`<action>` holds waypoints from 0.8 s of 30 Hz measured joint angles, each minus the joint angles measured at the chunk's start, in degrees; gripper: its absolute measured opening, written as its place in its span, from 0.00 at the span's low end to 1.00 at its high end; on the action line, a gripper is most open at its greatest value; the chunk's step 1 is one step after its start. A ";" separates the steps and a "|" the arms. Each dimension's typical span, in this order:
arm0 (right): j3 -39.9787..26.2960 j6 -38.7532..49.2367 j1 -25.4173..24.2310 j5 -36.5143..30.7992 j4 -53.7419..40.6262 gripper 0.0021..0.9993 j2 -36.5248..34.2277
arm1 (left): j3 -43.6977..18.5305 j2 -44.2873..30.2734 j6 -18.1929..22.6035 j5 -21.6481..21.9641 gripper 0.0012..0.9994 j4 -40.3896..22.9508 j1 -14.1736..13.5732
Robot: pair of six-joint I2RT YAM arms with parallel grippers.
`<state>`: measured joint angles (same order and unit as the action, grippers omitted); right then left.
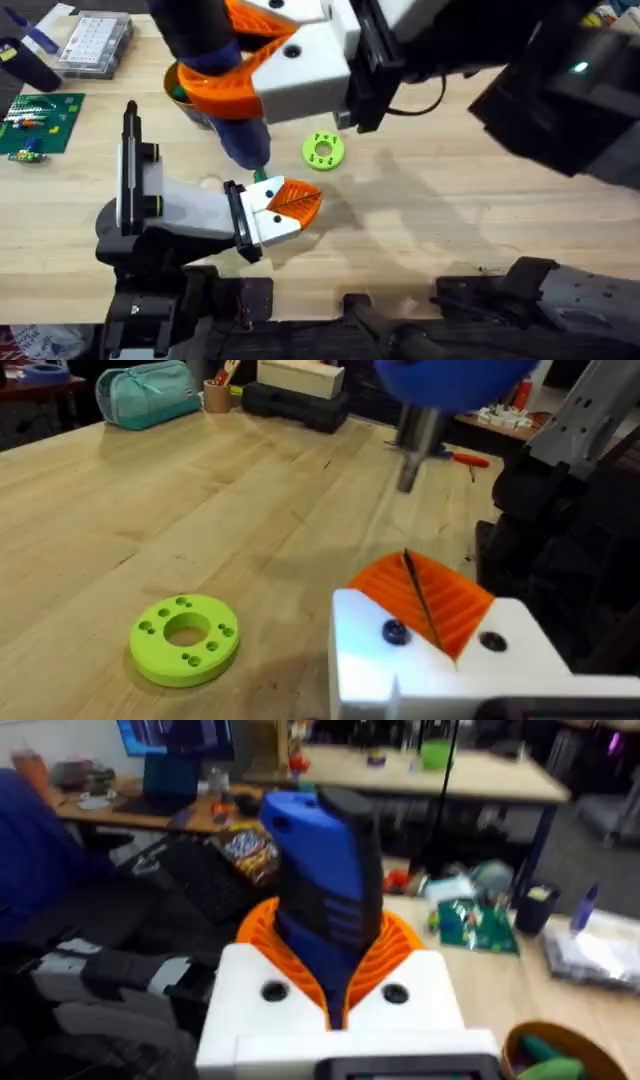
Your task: Pick up the gripper from the table and insert it into the empty holder that is missing its gripper. Then pick up a screw, insert it into the mounting hole, and use the screwdriver to tighten it. Finally, clean up the table by picking up the vegetable and placing it into the bucket.
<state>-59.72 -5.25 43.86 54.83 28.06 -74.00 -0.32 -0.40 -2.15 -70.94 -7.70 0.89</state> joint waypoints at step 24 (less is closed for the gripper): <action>7.83 -2.90 2.01 -1.93 3.35 0.04 0.00 | 0.00 -0.01 0.00 -0.01 0.01 0.00 0.00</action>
<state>-51.89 -8.15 45.87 52.90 31.41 -74.00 -0.32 -0.41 -2.15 -70.95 -7.70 0.89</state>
